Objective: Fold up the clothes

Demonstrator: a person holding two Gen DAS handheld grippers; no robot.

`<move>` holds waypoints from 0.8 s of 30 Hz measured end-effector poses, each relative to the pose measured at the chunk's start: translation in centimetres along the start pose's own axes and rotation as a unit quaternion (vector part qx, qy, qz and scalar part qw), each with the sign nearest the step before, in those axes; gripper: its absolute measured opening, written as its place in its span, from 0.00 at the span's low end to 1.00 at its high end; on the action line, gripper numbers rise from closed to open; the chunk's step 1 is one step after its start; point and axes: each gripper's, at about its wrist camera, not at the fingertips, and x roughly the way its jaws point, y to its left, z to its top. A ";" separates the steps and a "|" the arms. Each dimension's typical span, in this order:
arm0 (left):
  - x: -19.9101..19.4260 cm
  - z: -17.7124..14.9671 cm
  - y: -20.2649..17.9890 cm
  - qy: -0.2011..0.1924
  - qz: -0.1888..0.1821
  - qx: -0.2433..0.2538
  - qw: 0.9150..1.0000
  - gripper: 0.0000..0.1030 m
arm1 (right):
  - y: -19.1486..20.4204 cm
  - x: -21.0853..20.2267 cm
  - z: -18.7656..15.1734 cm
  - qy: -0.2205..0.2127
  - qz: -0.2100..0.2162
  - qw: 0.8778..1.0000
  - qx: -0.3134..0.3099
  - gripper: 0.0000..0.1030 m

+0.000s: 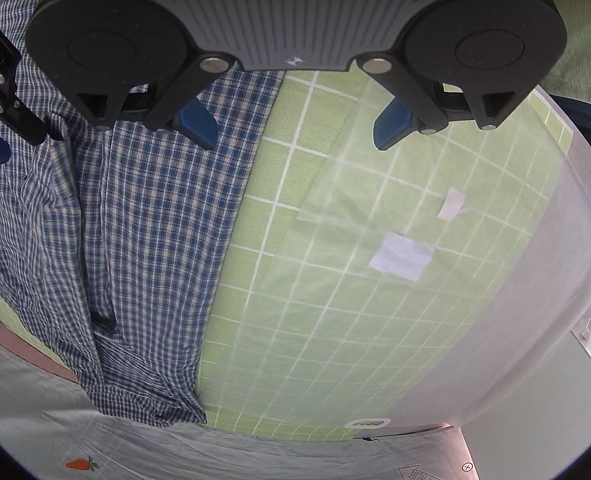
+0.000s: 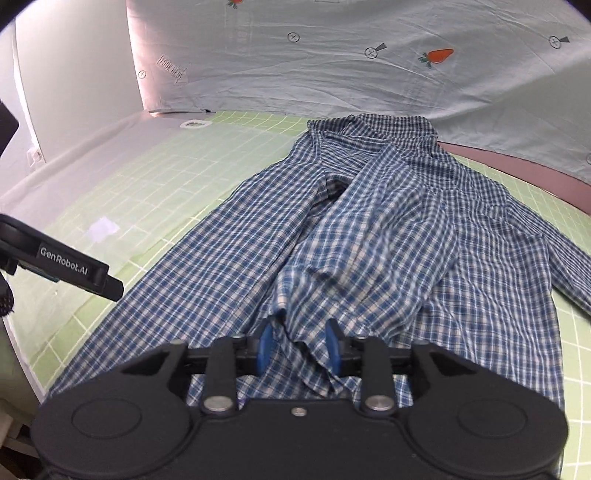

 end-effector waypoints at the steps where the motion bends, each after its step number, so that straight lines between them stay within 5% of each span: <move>1: 0.0 0.0 -0.4 -0.001 -0.003 0.000 1.000 0.89 | -0.3 -0.5 -0.1 -0.006 -0.005 1.000 0.008 0.57; 5: 0.2 0.1 -2.1 -0.003 -0.019 0.003 1.000 0.89 | -2.6 -1.6 -0.5 -0.019 -0.045 0.998 0.050 0.80; 11: 0.9 0.5 -6.4 -0.003 -0.040 0.026 0.999 0.89 | -7.7 -1.5 -3.1 0.022 -0.150 0.983 0.105 0.98; 24: 1.3 0.4 -14.1 -0.008 -0.074 0.060 0.995 0.89 | -15.8 -2.8 -8.3 0.061 -0.203 0.962 0.175 1.00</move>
